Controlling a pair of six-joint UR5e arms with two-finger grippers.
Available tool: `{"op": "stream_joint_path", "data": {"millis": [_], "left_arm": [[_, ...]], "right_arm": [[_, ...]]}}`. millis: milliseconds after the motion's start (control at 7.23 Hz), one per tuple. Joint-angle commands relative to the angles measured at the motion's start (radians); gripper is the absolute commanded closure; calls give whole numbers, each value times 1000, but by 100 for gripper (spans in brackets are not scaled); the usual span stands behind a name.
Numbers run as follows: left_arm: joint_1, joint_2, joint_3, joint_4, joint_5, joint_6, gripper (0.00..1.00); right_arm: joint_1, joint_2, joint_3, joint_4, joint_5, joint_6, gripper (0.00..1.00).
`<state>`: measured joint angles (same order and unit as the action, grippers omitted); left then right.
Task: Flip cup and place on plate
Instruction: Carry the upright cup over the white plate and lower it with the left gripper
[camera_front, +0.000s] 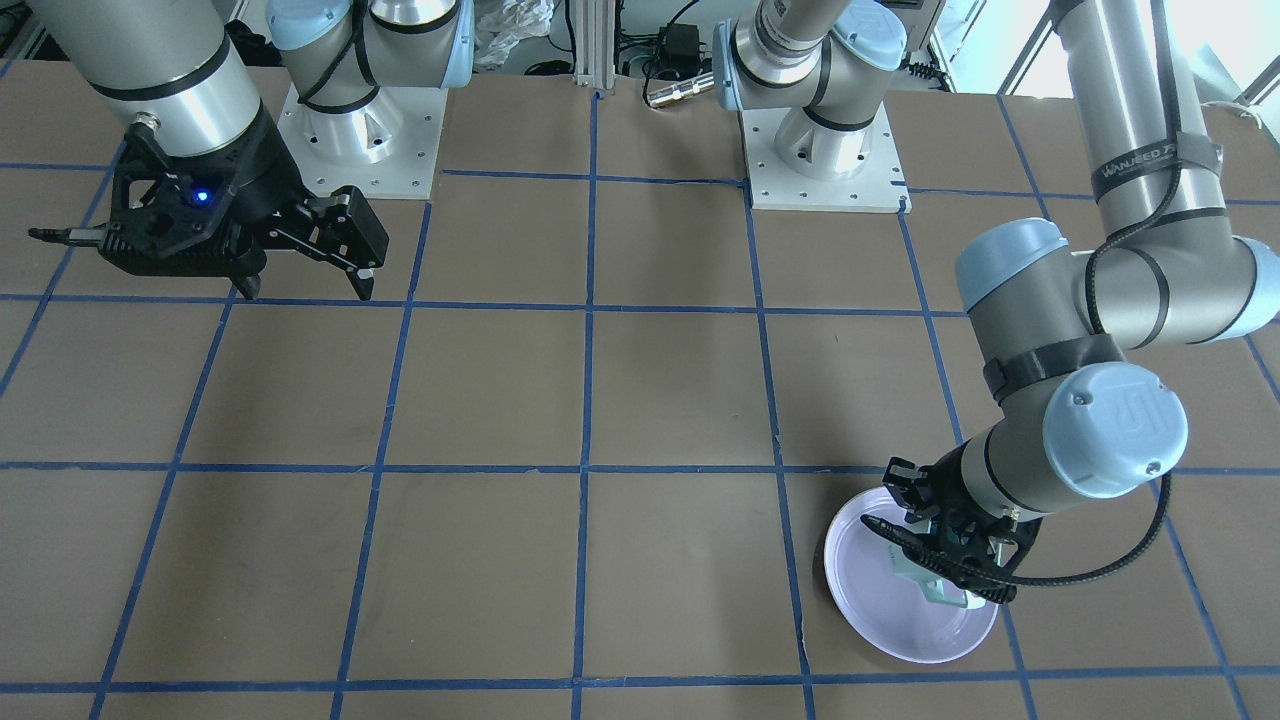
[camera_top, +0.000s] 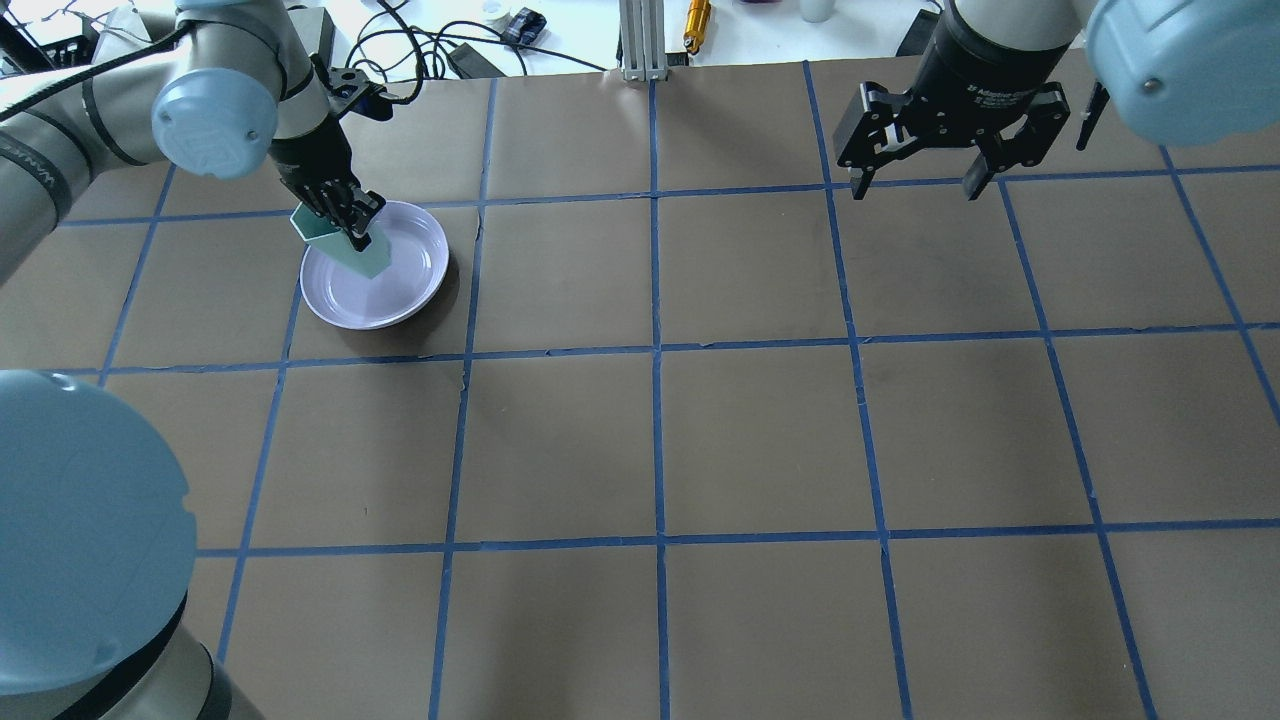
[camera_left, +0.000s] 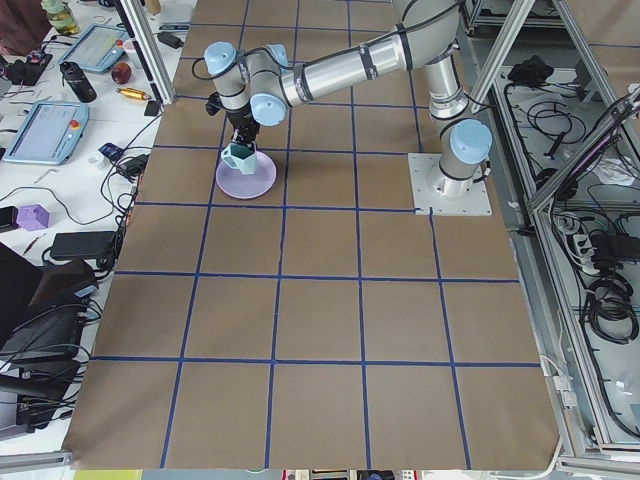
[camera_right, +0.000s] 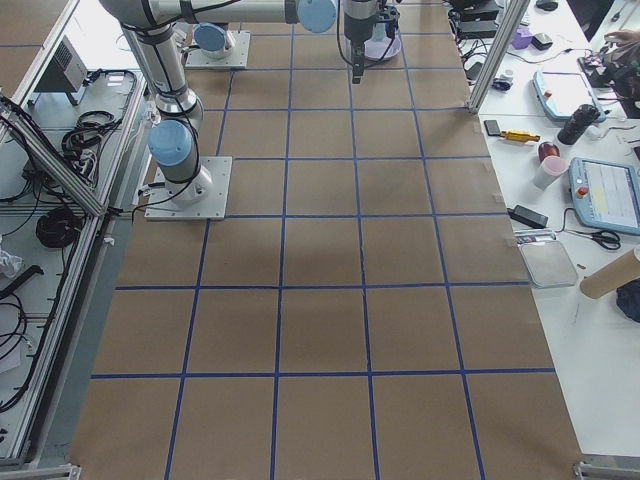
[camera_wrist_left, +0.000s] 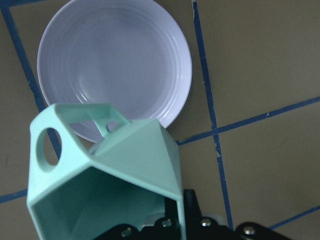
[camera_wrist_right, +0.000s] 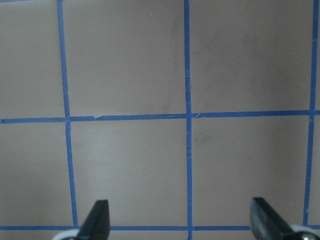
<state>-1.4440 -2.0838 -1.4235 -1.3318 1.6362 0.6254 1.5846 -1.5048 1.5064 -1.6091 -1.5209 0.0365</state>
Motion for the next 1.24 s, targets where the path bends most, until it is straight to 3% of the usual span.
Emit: {"op": "stream_joint_path", "data": {"millis": [0,1106], "left_arm": [[-36,-15,-6,3,46,2,100],[-38,-55,-22,57,86,4,100]], "right_arm": [[0,0,0,0,1,-1,0],[0,0,0,0,1,-1,0]]}}
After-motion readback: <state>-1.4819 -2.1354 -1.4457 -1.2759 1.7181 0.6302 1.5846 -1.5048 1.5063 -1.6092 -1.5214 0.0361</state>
